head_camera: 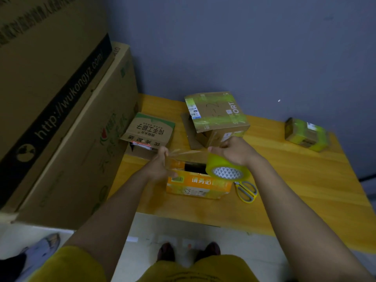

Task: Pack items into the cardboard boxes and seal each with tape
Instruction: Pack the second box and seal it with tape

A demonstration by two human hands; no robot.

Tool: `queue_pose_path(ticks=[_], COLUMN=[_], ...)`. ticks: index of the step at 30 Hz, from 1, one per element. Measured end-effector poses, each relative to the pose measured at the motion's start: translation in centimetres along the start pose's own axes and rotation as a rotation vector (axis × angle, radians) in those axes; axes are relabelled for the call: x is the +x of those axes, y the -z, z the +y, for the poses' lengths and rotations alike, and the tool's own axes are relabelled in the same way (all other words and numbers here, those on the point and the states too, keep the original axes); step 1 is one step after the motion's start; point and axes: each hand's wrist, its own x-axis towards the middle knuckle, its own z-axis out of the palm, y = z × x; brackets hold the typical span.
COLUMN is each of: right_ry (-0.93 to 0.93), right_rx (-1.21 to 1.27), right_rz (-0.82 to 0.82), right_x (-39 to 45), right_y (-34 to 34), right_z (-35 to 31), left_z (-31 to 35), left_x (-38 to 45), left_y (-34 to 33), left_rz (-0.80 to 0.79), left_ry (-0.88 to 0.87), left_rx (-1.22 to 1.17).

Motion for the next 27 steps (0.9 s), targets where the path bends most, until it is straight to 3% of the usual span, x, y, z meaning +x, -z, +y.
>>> queue_pose_path(ticks=[11,18,24,27], right_ry=[0.019,0.018,0.001,-0.001], right_rx=[0.024,-0.060,-0.162,-0.208], right_rz=[0.022,-0.019,-0.089,-0.099], right_x=[1.3,2.5,3.5,3.8], right_y=[-1.7,-3.6,-3.8,-4.3], right_z=[0.4,1.4,0.3,-0.4], left_z=[-1.3,-2.4,-3.3,-3.3], left_x=[1.3,1.5,0.5,-0.5], left_y=[-1.6,-1.6,1.3,1.5], left_rz=[0.176,0.175,-0.017,0.033], left_ry=[-0.042,-0.071,0.095,0.173], left_rx=[-0.060,-0.091,-0.188,-0.299])
